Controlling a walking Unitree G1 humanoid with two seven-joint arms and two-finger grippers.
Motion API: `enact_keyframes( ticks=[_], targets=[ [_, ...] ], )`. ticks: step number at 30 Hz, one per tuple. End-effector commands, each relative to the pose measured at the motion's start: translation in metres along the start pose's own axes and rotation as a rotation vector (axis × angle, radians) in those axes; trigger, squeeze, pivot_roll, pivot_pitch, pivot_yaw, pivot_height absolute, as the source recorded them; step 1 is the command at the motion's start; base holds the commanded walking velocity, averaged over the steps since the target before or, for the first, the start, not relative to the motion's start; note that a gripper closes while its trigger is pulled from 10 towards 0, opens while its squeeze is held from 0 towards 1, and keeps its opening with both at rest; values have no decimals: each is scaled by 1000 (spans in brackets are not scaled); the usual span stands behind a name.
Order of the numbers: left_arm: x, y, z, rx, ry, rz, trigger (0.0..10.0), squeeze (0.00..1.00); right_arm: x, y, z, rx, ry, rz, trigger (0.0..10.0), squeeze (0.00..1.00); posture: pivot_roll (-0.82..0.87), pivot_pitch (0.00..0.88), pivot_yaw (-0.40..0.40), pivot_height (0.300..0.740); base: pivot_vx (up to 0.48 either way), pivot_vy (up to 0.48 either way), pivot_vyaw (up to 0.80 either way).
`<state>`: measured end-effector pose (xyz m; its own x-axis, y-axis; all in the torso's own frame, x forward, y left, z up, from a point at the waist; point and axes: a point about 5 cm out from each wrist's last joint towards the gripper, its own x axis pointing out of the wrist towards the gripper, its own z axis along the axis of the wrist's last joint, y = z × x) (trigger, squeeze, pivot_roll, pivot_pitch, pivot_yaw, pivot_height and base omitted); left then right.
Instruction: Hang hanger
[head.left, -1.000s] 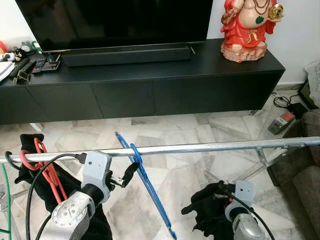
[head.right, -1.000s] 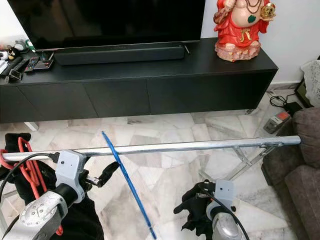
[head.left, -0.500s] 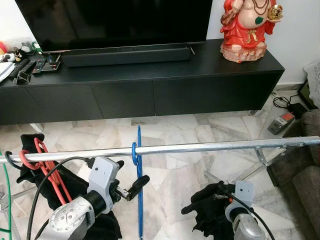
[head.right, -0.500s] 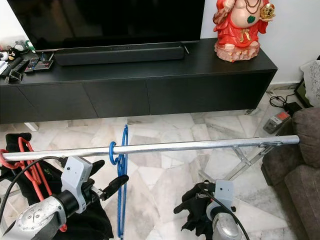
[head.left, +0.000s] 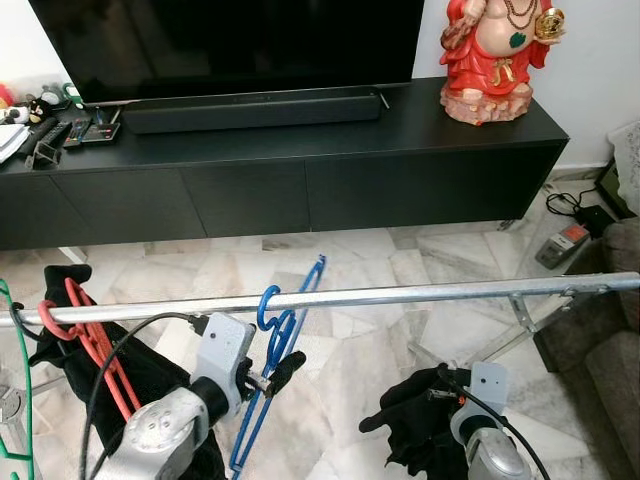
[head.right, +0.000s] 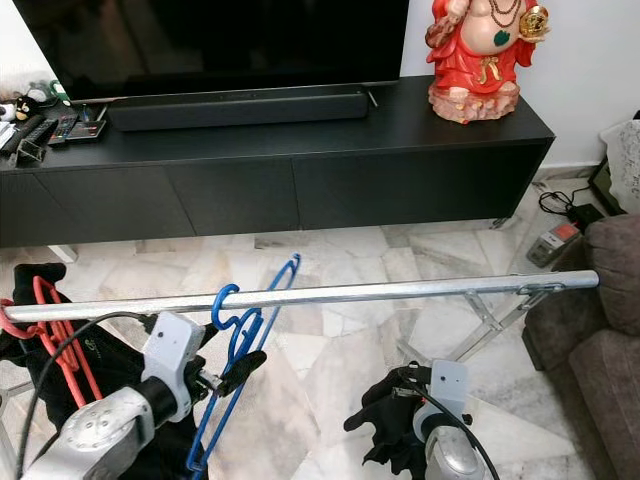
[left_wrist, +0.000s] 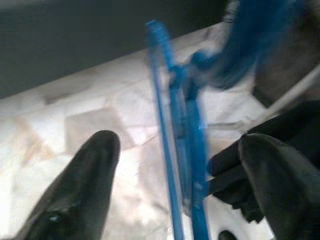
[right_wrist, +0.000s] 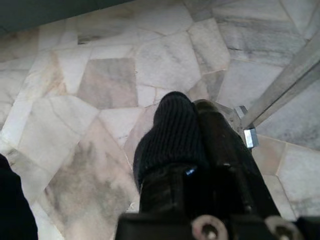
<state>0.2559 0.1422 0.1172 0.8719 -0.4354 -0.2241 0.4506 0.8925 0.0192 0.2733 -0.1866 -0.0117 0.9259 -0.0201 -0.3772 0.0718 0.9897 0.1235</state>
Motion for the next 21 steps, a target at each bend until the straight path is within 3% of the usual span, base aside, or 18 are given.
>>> enact_keyframes(
  ticks=[1,8,21],
  targets=[
    [4,1,-6,4,29,35,0,0,-3,-1,-7,9,27,-7,10000,0,-41,201,29,740,0,0,0],
    [10,0,-8,10,31,27,0,0,-4,-1,-9,9,32,-7,10000,0,-41,204,27,740,0,0,0],
    [-1,5,-7,-7,23,48,0,0,-5,3,-13,7,50,11,10000,0,-24,188,34,740,0,0,0]
  ],
)
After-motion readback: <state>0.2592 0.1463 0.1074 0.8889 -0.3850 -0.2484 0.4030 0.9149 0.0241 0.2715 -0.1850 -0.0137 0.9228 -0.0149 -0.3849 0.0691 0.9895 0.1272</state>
